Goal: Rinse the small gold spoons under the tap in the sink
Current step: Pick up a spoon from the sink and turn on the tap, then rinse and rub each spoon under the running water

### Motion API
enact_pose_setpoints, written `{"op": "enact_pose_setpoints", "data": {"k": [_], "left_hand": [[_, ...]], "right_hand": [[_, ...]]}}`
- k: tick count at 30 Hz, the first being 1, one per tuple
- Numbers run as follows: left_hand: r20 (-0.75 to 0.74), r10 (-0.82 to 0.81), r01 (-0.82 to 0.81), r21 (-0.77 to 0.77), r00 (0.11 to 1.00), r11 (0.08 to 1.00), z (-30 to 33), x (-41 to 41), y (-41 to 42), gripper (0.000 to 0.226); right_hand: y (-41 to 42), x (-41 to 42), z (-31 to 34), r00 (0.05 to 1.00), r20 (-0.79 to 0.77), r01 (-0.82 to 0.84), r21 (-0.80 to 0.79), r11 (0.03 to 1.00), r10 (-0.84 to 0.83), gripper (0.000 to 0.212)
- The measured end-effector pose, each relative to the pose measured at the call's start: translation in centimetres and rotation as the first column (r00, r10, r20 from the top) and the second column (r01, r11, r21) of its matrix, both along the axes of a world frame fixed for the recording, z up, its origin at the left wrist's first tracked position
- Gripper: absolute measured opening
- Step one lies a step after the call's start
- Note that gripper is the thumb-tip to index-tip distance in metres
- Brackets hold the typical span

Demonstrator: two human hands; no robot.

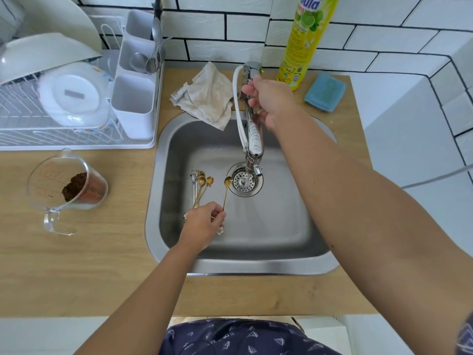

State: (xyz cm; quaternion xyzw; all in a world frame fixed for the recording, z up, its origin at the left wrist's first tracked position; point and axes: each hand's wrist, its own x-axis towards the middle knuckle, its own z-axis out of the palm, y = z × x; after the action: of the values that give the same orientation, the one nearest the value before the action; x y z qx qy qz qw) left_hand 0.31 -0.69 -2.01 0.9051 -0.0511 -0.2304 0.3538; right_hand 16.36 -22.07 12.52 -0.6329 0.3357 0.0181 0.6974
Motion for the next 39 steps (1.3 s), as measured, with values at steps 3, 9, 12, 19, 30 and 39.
{"op": "enact_pose_setpoints", "data": {"k": [3, 9, 12, 19, 30, 39], "left_hand": [[-0.012, -0.01, 0.011, 0.008, 1.0, 1.0, -0.1, 0.0, -0.1, 0.012], [-0.026, -0.038, 0.038, 0.005, 0.999, 0.999, -0.2, 0.0, -0.2, 0.009], [-0.042, -0.057, 0.057, -0.005, 0.997, 0.998, -0.3, -0.1, -0.4, 0.007], [-0.097, -0.11, 0.105, -0.056, 0.989, 0.993, -0.9, -0.3, -1.4, 0.006], [-0.106, -0.133, 0.118, -0.142, 0.985, 0.983, -0.8, -0.6, -1.4, 0.01], [-0.123, -0.17, 0.152, -0.142, 0.978, 0.978, -1.6, -0.5, -1.5, 0.014]], "right_hand": [[-0.1, 0.0, -0.1, 1.0, -0.003, -0.003, -0.015, 1.0, 0.003, 0.02], [-0.5, -0.5, -0.7, 0.998, 0.039, 0.048, 0.0, 0.999, -0.048, 0.019], [-1.5, -3.2, -3.4, 0.985, 0.054, 0.16, 0.016, 0.987, -0.161, 0.019], [0.4, -13.4, -13.1, 0.992, -0.124, -0.011, -0.072, 0.997, 0.002, 0.013], [3.3, -16.7, -16.0, 0.981, -0.005, -0.193, -0.001, 0.981, 0.193, 0.016], [3.0, -16.1, -16.4, 0.969, 0.046, -0.242, 0.013, 0.97, 0.241, 0.008]]}}
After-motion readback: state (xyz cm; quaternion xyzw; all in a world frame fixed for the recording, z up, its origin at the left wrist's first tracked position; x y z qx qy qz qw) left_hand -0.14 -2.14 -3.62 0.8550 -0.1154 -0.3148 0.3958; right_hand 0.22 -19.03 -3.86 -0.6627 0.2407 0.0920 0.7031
